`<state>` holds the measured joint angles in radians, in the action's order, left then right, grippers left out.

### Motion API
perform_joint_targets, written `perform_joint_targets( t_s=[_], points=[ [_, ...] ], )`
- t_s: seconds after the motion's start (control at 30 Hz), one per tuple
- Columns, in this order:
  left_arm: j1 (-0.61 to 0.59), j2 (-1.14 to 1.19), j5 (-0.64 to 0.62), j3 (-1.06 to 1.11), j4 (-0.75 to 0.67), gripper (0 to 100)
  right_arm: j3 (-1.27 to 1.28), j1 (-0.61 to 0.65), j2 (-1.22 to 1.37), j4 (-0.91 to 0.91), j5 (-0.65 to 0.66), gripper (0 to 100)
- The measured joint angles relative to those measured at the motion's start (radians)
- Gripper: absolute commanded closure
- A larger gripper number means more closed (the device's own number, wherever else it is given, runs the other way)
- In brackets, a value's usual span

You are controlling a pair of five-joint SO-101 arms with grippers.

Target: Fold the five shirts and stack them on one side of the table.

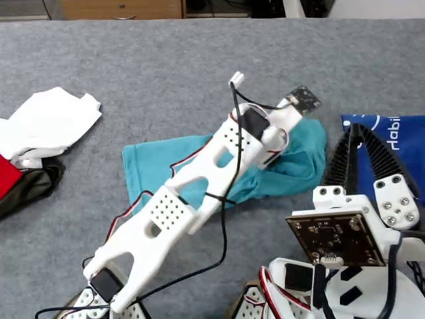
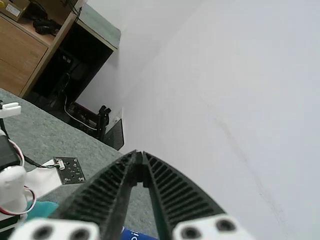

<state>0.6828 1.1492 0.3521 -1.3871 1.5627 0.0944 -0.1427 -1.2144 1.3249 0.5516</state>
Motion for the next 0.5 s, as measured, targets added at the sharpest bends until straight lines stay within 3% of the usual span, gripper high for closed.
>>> perform_joint_targets(
  t_s=[0.5],
  points=[
    [-0.072,0.000,0.000,0.051,-0.009,84,0.017,0.000,0.000,0.000,0.000,99.6]
  ],
)
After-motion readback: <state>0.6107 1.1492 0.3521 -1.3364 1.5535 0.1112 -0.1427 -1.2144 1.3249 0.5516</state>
